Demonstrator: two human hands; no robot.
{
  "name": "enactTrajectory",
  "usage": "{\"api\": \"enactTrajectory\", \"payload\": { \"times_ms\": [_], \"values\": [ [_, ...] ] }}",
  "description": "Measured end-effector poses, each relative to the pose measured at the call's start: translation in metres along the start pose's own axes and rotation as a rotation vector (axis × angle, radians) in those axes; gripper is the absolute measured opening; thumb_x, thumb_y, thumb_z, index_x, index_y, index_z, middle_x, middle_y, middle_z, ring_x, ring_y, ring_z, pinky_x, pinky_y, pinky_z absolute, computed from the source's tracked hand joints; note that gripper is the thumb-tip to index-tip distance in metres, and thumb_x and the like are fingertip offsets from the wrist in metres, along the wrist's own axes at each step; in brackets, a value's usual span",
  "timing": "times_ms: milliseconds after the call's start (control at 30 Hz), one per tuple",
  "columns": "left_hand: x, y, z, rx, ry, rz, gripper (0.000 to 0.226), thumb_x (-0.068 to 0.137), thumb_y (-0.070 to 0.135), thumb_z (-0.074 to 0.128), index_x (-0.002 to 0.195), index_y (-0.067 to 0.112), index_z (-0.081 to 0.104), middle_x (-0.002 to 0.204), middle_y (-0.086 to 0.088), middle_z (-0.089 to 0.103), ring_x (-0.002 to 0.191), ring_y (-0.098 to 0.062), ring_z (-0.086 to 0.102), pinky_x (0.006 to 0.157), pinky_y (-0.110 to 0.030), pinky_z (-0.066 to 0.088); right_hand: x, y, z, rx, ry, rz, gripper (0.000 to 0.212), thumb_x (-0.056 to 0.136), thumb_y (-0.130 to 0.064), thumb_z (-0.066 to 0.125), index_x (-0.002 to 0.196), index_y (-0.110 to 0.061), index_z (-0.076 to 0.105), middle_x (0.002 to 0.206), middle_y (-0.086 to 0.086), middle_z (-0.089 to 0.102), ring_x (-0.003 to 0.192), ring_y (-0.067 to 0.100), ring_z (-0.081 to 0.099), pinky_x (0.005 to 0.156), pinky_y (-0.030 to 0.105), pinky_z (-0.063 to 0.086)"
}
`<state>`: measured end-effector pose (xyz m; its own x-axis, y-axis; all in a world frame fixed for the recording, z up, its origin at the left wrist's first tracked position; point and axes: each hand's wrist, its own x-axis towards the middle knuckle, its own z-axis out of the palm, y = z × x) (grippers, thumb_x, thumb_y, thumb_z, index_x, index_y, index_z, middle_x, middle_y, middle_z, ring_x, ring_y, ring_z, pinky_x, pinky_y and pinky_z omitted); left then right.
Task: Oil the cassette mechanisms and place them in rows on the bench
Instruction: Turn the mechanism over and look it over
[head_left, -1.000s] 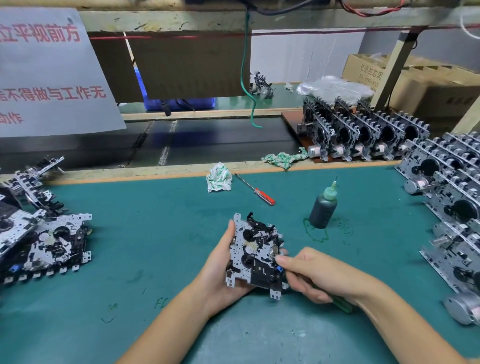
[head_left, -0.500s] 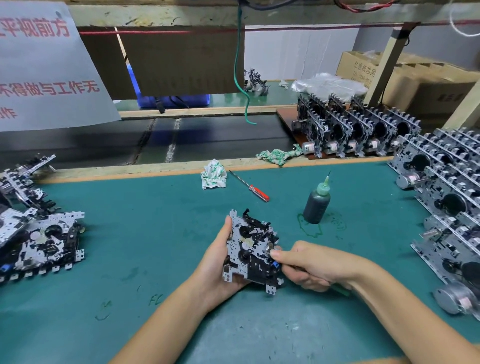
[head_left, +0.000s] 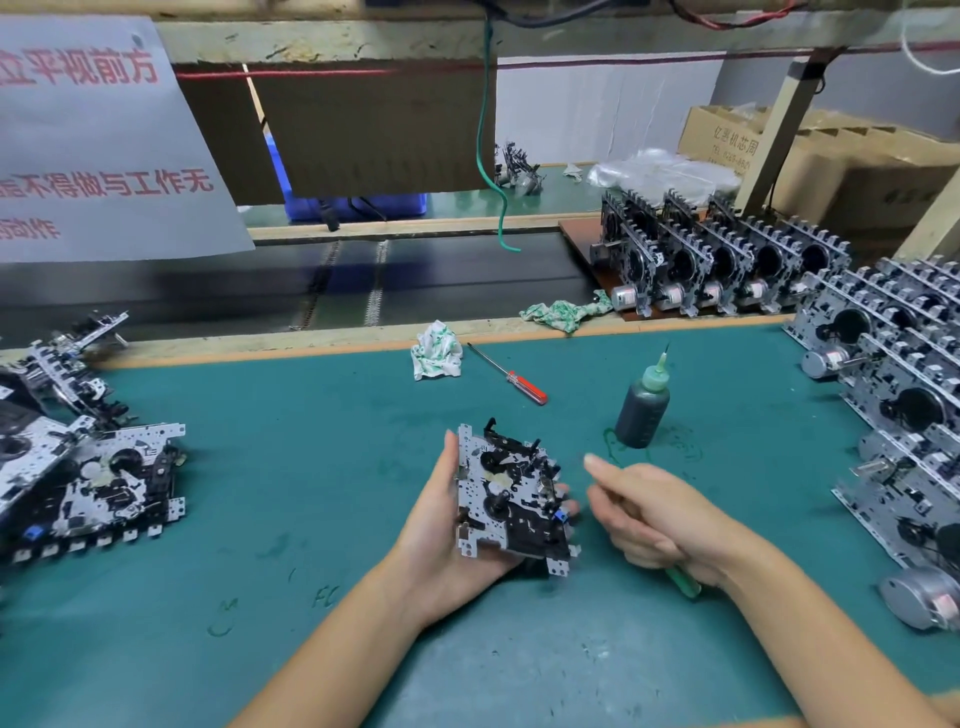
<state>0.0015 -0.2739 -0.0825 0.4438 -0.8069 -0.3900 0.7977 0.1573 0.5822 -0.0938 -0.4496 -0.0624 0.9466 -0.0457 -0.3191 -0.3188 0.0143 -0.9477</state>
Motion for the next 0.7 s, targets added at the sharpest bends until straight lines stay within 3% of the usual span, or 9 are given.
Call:
{"api": "enactTrajectory", "payload": {
  "times_ms": [100, 233, 367, 567, 700],
  "values": [
    [-0.002, 0.002, 0.0, -0.038, -0.021, 0.012, 0.089, 0.08, 0.072, 0.034, 0.118, -0.004, 0.062, 0.127, -0.031, 0.055, 0.114, -0.042, 0.057, 0.101, -0.047, 0.042, 0.001, 0.001, 0.0, 0.03, 0.098, -0.089, 0.035, 0.082, -0.045, 0.054, 0.061, -0.017, 0.055, 0.034, 0.0, 0.028, 0.027, 0.009, 0.013, 0.035, 0.012, 0.015],
    [-0.003, 0.003, -0.004, -0.082, -0.052, 0.008, 0.088, 0.076, 0.072, 0.039, 0.111, -0.003, 0.068, 0.125, -0.026, 0.058, 0.11, -0.039, 0.061, 0.107, -0.046, 0.035, 0.006, 0.0, 0.005, -0.087, 0.195, -0.177, 0.011, 0.086, -0.013, 0.064, 0.081, -0.01, 0.056, 0.044, 0.001, 0.035, 0.033, 0.006, 0.028, 0.033, 0.011, 0.022],
    [-0.003, 0.004, -0.005, -0.05, -0.063, -0.012, 0.088, 0.073, 0.073, 0.042, 0.118, 0.0, 0.062, 0.13, -0.021, 0.057, 0.116, -0.032, 0.055, 0.116, -0.046, 0.023, 0.009, 0.0, 0.009, -0.191, 0.161, -0.208, 0.012, 0.083, -0.008, 0.07, 0.084, -0.008, 0.057, 0.042, -0.008, 0.037, 0.035, 0.004, 0.029, 0.037, 0.011, 0.024],
    [-0.003, 0.003, -0.005, -0.02, -0.105, -0.045, 0.09, 0.074, 0.076, 0.038, 0.12, 0.002, 0.062, 0.131, -0.02, 0.057, 0.124, -0.033, 0.052, 0.112, -0.051, 0.03, 0.013, 0.002, 0.011, -0.199, 0.183, -0.199, 0.011, 0.083, -0.013, 0.07, 0.08, -0.009, 0.06, 0.04, -0.007, 0.039, 0.035, 0.005, 0.03, 0.048, 0.017, 0.033],
    [-0.002, 0.002, -0.007, 0.016, -0.101, -0.053, 0.087, 0.078, 0.077, 0.03, 0.118, 0.009, 0.066, 0.128, -0.014, 0.06, 0.109, -0.028, 0.063, 0.107, -0.047, 0.036, 0.013, 0.002, 0.012, -0.241, 0.178, -0.222, 0.013, 0.079, -0.008, 0.074, 0.077, -0.009, 0.061, 0.042, -0.006, 0.043, 0.038, 0.005, 0.037, 0.043, 0.012, 0.03]
  ]
}}
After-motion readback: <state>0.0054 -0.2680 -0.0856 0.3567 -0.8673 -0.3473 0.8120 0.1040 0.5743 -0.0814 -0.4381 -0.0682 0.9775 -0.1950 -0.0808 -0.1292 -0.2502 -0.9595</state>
